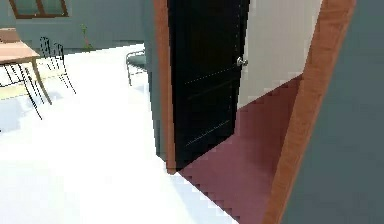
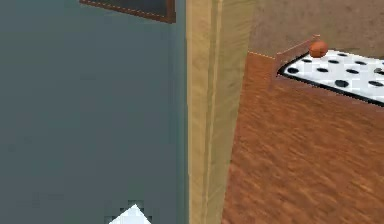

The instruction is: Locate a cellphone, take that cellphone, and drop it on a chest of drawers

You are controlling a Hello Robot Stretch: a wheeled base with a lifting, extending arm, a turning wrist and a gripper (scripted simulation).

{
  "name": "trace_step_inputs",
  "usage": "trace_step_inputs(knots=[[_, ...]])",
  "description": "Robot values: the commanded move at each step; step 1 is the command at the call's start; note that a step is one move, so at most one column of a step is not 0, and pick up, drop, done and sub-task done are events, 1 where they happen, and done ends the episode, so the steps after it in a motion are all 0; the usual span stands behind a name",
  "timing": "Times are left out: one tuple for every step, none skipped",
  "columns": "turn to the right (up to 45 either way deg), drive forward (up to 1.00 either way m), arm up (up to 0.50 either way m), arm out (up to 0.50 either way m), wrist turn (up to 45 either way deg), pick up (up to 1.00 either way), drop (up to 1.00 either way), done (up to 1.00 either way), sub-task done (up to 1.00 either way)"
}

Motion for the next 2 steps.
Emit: trace_step_inputs(knots=[[0.0, 0.9, 0.0, 0.0, 0.0, 0.0, 0.0, 0.0, 0.0], [42.0, 0.0, 0.0, 0.0, 0.0, 0.0, 0.0, 0.0, 0.0]])
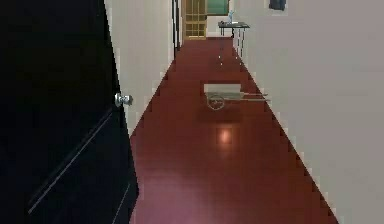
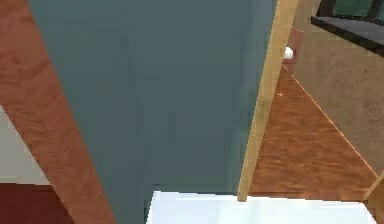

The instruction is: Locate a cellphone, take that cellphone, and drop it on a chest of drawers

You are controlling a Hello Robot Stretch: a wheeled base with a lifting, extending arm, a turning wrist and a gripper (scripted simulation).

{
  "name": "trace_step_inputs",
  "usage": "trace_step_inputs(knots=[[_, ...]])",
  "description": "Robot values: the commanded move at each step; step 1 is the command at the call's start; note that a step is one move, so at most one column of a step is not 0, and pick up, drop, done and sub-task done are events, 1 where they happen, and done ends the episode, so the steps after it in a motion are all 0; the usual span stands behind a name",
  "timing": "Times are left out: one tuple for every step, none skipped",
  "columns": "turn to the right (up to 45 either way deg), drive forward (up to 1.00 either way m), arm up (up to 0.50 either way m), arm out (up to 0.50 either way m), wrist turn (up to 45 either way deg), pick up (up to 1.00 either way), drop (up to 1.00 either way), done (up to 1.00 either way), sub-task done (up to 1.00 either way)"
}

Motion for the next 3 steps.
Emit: trace_step_inputs(knots=[[0.0, 1.0, 0.0, 0.0, 0.0, 0.0, 0.0, 0.0, 0.0], [3.0, 0.0, 0.0, 0.0, 0.0, 0.0, 0.0, 0.0, 0.0], [0.0, 0.3, 0.0, 0.0, 0.0, 0.0, 0.0, 0.0, 0.0]])
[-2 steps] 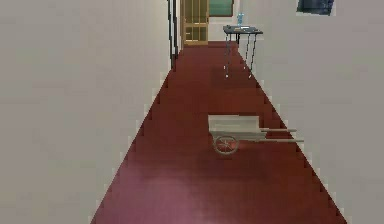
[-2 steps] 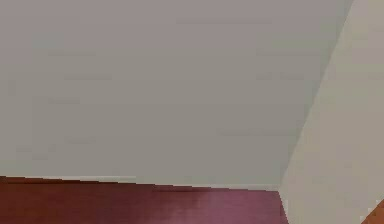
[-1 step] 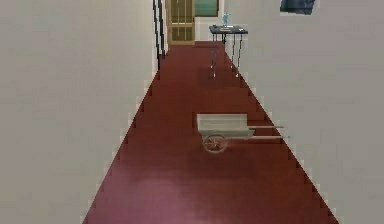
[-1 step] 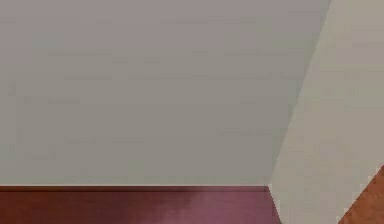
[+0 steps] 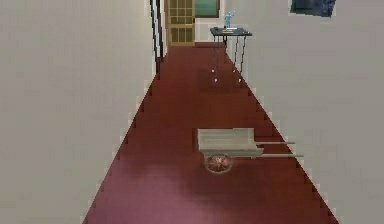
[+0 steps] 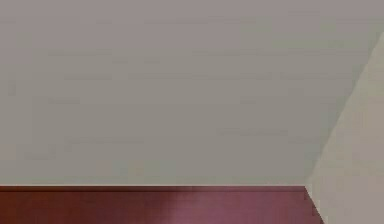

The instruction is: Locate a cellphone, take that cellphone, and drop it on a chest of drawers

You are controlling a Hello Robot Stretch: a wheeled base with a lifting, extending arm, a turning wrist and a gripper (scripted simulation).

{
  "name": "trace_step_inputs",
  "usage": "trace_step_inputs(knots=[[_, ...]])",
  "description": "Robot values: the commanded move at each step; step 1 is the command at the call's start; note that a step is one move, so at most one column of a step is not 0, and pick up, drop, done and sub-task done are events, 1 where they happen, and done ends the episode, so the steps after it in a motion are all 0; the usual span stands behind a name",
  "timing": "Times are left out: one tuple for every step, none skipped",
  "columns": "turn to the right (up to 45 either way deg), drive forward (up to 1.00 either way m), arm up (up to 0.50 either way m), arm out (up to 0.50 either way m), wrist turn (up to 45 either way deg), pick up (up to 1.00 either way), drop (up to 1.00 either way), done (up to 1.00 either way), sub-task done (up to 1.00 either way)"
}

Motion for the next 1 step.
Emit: trace_step_inputs(knots=[[-9.0, 0.0, 0.0, 0.0, 0.0, 0.0, 0.0, 0.0, 0.0]])
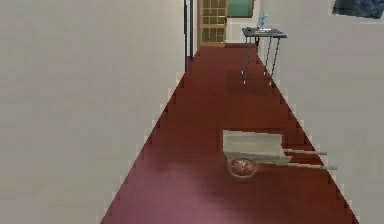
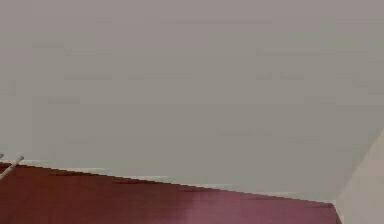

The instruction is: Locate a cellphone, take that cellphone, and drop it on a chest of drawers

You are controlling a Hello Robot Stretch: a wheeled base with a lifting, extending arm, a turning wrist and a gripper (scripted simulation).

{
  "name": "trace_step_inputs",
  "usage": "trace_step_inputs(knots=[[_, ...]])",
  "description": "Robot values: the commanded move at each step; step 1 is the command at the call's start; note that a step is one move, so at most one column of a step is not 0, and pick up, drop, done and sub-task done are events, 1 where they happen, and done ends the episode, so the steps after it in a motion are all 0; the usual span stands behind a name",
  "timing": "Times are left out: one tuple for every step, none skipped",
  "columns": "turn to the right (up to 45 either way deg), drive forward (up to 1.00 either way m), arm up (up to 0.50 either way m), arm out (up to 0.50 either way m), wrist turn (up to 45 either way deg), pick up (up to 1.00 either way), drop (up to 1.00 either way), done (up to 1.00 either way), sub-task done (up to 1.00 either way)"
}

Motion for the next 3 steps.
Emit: trace_step_inputs(knots=[[0.0, 1.0, 0.0, 0.0, 0.0, 0.0, 0.0, 0.0, 0.0], [-9.0, 0.0, 0.0, 0.0, 0.0, 0.0, 0.0, 0.0, 0.0], [0.0, 0.4, 0.0, 0.0, 0.0, 0.0, 0.0, 0.0, 0.0]])
